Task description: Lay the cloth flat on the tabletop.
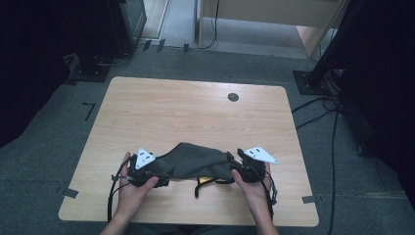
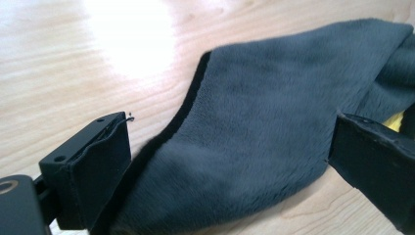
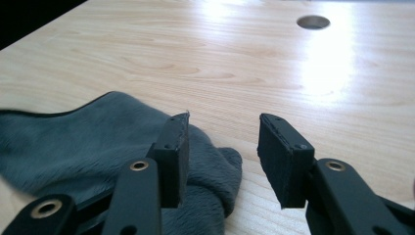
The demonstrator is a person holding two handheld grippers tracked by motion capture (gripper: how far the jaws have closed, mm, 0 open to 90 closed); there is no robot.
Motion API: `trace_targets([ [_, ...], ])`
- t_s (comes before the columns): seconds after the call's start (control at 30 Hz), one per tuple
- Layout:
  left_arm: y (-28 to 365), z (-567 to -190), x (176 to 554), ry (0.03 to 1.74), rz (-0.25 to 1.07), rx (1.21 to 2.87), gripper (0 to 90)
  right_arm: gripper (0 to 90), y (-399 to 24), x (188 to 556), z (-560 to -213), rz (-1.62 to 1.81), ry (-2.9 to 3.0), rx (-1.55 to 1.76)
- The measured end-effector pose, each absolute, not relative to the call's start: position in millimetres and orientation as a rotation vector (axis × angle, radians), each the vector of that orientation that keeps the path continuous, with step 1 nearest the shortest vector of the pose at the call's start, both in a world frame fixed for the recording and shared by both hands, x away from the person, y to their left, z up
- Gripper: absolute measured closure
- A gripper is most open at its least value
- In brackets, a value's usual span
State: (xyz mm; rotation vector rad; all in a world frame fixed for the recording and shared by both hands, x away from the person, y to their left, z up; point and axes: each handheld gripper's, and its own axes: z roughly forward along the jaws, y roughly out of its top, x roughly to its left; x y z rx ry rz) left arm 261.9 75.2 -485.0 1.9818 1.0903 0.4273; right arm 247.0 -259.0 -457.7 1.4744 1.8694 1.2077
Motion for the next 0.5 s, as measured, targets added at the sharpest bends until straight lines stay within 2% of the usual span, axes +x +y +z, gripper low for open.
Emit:
trace_targets([
  [0.13, 72, -490, 263, 1.092, 0.410, 2.012, 2.6, 51.3, -259, 240, -458, 1.256, 2.023, 1.412],
  [0.2, 69, -493, 264, 1.092, 0.426, 2.039, 10.3, 48.8, -257, 235, -461, 1.250, 2.118, 1.384],
  [0.23, 67, -494, 263, 1.088, 0.446, 2.054, 10.3, 48.8, -257, 235, -461, 1.250, 2.118, 1.384],
  [0.27, 66, -496, 262, 1.074, 0.452, 2.076, 14.3, 47.3, -256, 231, -464, 1.236, 2.152, 1.379],
  [0.3, 65, -498, 262, 1.057, 0.437, 2.091, 16.1, 43.6, -255, 225, -472, 1.191, 2.219, 1.364],
  [0.37, 63, -500, 261, 1.021, 0.424, 2.119, 27.3, 41.9, -254, 224, -480, 1.126, 2.247, 1.372],
  [0.43, 57, -505, 258, 0.963, 0.408, 2.170, 31.8, 47.5, -252, 227, -487, 1.040, 2.261, 1.370],
  [0.5, 55, -508, 257, 0.938, 0.404, 2.191, 42.7, 60.2, -253, 228, -489, 1.016, 2.228, 1.377],
])
